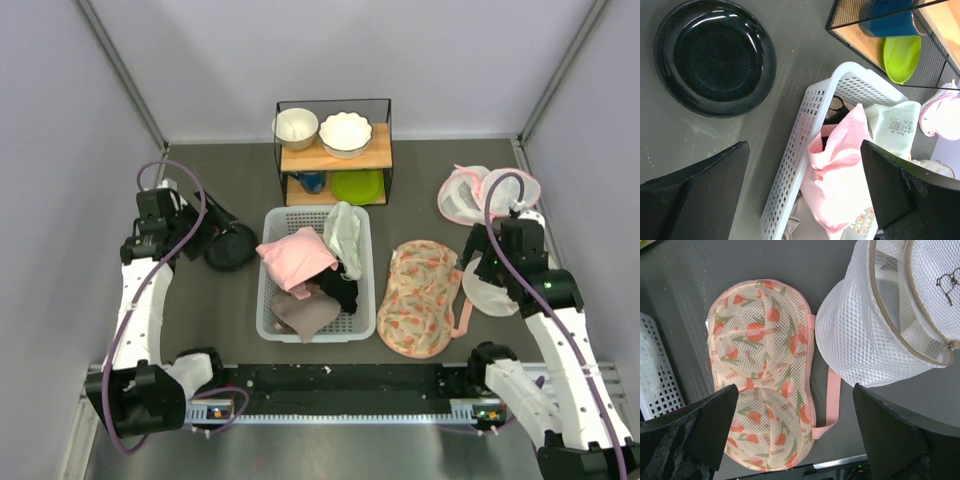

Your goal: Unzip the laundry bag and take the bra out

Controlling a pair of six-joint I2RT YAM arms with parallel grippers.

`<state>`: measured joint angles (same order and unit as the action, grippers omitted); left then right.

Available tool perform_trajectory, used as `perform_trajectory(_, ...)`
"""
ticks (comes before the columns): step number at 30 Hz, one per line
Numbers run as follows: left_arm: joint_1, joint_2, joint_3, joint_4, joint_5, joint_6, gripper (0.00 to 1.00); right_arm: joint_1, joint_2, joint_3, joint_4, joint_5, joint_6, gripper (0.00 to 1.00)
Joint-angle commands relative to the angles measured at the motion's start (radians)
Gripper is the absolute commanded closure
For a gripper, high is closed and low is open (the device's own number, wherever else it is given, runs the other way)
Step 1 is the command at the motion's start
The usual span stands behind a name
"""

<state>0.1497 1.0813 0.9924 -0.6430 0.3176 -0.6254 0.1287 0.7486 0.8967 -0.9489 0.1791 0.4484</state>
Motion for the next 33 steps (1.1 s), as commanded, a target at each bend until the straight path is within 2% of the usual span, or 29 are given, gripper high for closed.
perform_trajectory(1, 0.005, -0.032, -0.001, 0.031, 0.02, 0.003, 0.01, 0.008, -0.031, 0.013, 0.032, 0.011, 0.013, 0.01)
perform_trajectory(5, -0.001, -0.055, -0.004, 0.075, 0.124, 0.032, 0.01, 0.008, -0.049, 0.01, 0.032, -0.021, 0.019, 0.02)
perform_trajectory(8, -0.064, -0.099, -0.001, 0.082, 0.048, 0.061, 0.01, 0.008, -0.074, -0.013, 0.065, -0.084, 0.045, 0.02)
perform_trajectory(11, -0.192, -0.147, -0.009, 0.1, -0.087, 0.11, 0.01, 0.008, -0.103, -0.089, 0.151, -0.174, 0.105, 0.04)
perform_trajectory(13, -0.341, -0.205, -0.03, 0.184, -0.126, 0.174, 0.01, 0.009, -0.123, -0.151, 0.258, -0.234, 0.189, 0.05)
perform_trajectory(14, -0.449, -0.228, -0.079, 0.228, -0.173, 0.179, 0.01, 0.015, -0.139, -0.215, 0.298, -0.272, 0.22, 0.07)
perform_trajectory(15, -0.496, -0.25, -0.109, 0.318, -0.189, 0.176, 0.01, 0.025, -0.144, -0.243, 0.327, -0.283, 0.248, 0.08)
perform_trajectory(18, -0.594, -0.253, -0.14, 0.358, -0.14, 0.138, 0.01, 0.097, -0.128, -0.301, 0.375, -0.256, 0.3, 0.11)
perform_trajectory(22, -0.68, -0.134, -0.089, 0.316, -0.091, 0.11, 0.01, 0.195, -0.117, -0.338, 0.355, -0.182, 0.349, 0.11)
perform_trajectory(26, -0.792, -0.095, -0.045, 0.307, -0.152, 0.141, 0.01, 0.247, -0.156, -0.39, 0.32, -0.078, 0.388, 0.11)
perform_trajectory(30, -0.802, -0.092, -0.021, 0.304, -0.178, 0.156, 0.01, 0.252, -0.164, -0.415, 0.262, -0.064, 0.429, 0.1)
perform_trajectory(31, -0.802, -0.087, -0.015, 0.301, -0.184, 0.161, 0.01, 0.261, -0.161, -0.426, 0.265, -0.081, 0.479, 0.05)
perform_trajectory(32, -0.802, -0.086, -0.003, 0.292, -0.19, 0.164, 0.01, 0.279, -0.149, -0.456, 0.268, -0.101, 0.507, 0.04)
perform_trajectory(33, -0.802, -0.081, 0.002, 0.29, -0.192, 0.168, 0.01, 0.354, -0.138, -0.47, 0.271, -0.09, 0.536, 0.04)
